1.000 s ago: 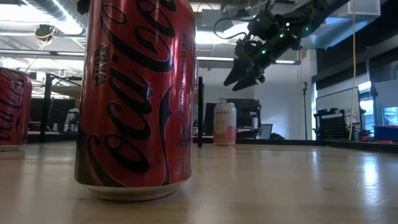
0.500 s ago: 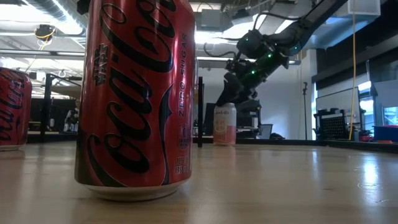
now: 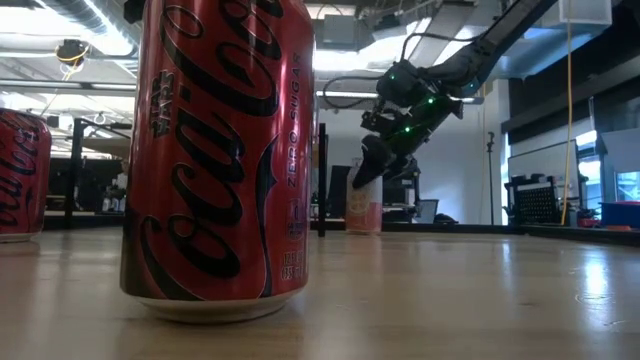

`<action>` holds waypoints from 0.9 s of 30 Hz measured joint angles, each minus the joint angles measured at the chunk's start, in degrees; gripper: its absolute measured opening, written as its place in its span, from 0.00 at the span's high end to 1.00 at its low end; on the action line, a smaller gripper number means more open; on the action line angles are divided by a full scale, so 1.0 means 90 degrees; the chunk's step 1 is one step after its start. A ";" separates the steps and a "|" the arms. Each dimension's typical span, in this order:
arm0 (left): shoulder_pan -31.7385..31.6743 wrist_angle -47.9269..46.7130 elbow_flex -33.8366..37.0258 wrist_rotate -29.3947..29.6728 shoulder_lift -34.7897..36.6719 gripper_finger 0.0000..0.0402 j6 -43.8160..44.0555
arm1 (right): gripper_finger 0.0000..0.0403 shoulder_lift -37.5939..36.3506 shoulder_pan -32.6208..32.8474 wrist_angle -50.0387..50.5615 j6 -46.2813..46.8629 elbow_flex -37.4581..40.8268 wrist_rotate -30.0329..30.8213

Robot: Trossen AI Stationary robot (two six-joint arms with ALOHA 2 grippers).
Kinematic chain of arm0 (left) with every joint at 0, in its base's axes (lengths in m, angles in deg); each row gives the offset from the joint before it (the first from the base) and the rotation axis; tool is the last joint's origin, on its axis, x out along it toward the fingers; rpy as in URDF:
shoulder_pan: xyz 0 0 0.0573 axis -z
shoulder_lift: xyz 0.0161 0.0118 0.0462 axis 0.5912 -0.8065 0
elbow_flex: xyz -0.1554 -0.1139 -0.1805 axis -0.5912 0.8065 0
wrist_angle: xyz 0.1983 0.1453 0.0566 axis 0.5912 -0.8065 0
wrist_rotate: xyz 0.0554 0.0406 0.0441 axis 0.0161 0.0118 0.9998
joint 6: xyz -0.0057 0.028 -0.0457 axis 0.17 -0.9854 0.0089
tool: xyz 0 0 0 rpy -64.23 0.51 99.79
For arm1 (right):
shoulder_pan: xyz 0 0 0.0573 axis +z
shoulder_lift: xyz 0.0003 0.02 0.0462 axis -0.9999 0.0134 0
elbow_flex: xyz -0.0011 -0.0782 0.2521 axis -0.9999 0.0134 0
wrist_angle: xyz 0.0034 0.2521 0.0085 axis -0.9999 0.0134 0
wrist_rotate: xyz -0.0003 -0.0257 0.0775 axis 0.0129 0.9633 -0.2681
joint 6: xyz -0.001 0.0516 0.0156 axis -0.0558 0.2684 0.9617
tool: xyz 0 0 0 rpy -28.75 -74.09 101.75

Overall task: Place canned beverage on shelf
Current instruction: Put the light pink soda can on the shelf aligned with the other light pink soda can

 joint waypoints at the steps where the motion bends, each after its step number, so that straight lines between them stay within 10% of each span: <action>1: 0.0000 0.0000 0.0000 -0.0001 0.0000 0.48 0.0000 | 0.15 0.0033 0.0000 0.0016 0.0014 0.0000 0.0001; 9: -0.0001 0.0001 0.0000 0.0000 0.0000 0.48 0.0000 | 0.35 0.0035 0.0000 0.0048 0.0094 0.0000 -0.0068; 27: -0.0001 0.0003 0.0000 0.0373 0.0000 0.48 -0.0036 | 0.35 -0.1072 0.0005 0.2224 -0.0005 -0.1464 -0.0131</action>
